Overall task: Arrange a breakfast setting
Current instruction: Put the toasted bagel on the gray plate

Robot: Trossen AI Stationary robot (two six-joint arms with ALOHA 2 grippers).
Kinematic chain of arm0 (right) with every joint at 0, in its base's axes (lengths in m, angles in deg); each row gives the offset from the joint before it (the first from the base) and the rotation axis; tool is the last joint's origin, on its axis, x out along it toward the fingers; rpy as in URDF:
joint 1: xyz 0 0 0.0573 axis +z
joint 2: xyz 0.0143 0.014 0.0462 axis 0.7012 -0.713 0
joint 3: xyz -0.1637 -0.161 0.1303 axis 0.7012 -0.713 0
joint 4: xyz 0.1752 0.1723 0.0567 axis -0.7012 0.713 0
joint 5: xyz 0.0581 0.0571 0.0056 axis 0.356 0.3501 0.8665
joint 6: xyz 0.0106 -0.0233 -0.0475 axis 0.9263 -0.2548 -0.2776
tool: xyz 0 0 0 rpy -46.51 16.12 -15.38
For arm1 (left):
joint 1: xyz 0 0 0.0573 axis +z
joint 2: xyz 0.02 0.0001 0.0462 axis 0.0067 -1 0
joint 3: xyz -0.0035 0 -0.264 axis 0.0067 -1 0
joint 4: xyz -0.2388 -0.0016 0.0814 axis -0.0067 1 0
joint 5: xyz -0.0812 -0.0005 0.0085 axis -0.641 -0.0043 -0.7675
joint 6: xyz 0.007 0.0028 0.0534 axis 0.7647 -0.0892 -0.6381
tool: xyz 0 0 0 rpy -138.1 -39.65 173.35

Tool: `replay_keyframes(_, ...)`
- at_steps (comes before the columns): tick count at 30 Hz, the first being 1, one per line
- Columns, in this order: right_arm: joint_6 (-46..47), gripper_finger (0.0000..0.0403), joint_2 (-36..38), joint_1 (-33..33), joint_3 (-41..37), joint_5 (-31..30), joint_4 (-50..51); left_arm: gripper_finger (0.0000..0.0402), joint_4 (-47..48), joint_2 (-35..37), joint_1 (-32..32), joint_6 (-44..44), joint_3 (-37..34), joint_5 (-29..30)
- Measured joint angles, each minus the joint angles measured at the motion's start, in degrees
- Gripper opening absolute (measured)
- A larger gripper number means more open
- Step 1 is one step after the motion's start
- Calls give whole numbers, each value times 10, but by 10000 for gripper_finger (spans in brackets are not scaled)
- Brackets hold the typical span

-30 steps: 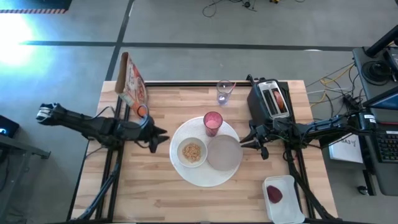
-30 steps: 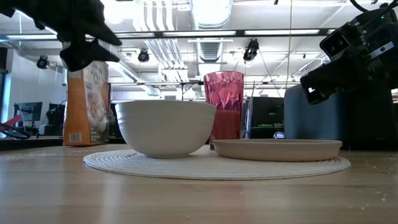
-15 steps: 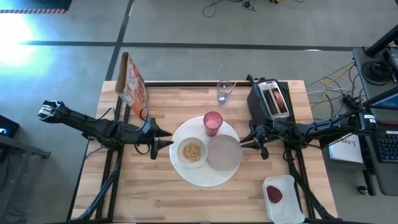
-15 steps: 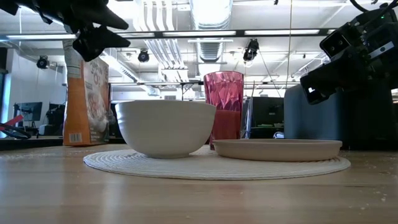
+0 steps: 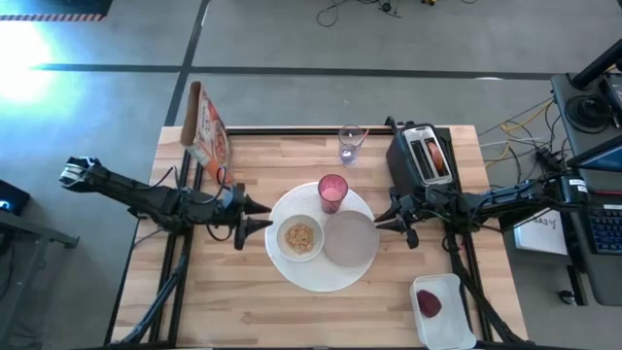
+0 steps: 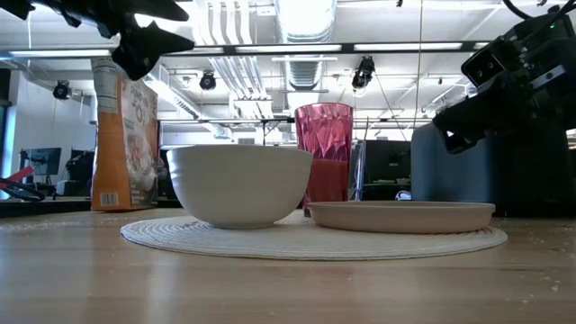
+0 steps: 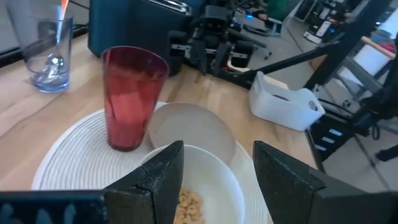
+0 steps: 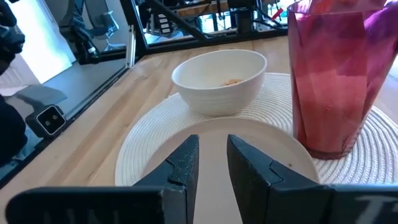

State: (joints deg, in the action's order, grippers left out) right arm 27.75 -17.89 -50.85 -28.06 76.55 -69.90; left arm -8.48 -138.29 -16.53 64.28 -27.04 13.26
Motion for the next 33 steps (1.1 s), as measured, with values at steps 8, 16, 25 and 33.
replay_keyframes(8, 0, 82, 0, -1, 0, 0, 0, 176, -2, 0, 0, -10, 0, -17)
replay_keyframes(16, 1, 74, 0, -1, 0, -44, -8, 176, -25, 0, 0, -65, 0, -17)
replay_keyframes(25, 134, 80, 0, 0, 0, -45, -20, 176, -27, -1, 0, -69, 0, -17)
replay_keyframes(33, 181, 75, -1, 1, 0, -53, -29, 176, -25, -1, 0, -69, 0, -17)
